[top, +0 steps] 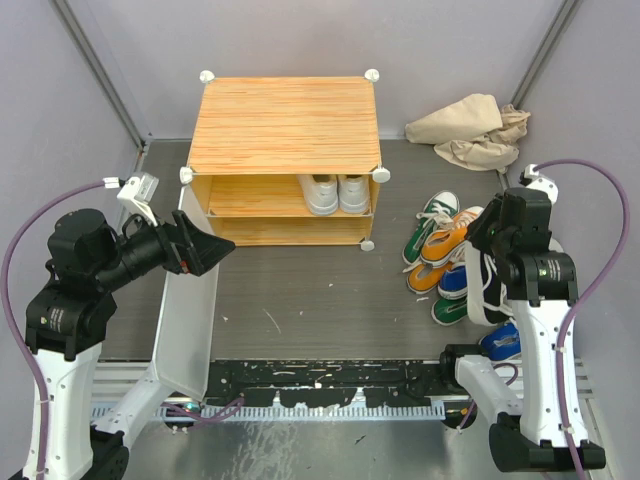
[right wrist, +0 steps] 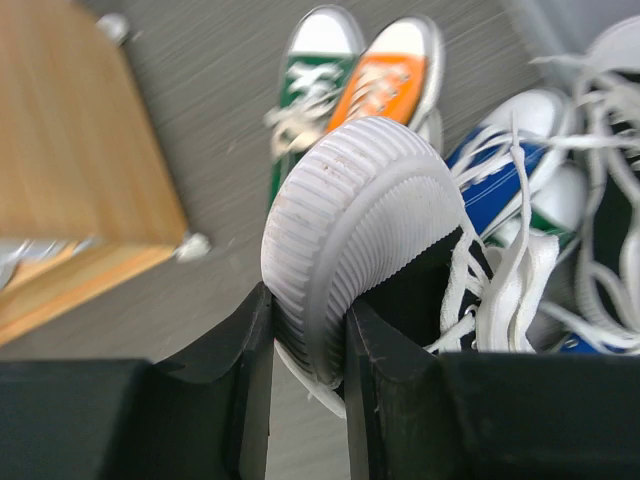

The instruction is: Place and organize the shoes in the shoe cabinet

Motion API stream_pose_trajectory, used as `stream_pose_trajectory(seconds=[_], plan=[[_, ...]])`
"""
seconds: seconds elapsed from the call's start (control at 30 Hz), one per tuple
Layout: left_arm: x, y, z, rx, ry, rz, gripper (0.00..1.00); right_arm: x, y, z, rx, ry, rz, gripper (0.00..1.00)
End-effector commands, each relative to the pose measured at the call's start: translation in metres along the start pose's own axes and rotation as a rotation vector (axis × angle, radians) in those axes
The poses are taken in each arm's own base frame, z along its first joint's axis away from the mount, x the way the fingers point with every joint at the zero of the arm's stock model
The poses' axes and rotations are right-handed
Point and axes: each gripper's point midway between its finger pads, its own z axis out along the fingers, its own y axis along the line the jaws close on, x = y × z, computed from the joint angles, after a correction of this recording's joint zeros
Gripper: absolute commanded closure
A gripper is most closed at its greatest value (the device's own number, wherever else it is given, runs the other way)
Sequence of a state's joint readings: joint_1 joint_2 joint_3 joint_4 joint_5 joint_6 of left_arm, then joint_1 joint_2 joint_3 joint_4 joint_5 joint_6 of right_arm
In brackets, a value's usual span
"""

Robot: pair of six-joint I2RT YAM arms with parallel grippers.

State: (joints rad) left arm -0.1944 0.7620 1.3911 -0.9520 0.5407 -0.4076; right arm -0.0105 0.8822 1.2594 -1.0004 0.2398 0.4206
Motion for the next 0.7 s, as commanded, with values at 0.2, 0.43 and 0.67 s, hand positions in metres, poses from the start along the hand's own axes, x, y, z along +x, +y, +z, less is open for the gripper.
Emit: stream_pose_trajectory(seconds=[0.2, 0.43, 0.67], plan=[[-0.03, -0.014, -0.008, 0.012, -0.103, 0.021, 0.02, 0.024, 0.067, -0.052, -0.465, 0.095, -0.036, 0.99], [-0.039, -0.016, -0.004, 0.016, -0.117, 0.011, 0.02, -0.019, 0.097, -0.051, -0.539, 0.003, -0.051, 0.99], [-0.039, -0.011, -0.003, -0.011, -0.108, 0.02, 0.02, -0.044, 0.126, -0.055, -0.617, -0.013, -0.06, 0.99]])
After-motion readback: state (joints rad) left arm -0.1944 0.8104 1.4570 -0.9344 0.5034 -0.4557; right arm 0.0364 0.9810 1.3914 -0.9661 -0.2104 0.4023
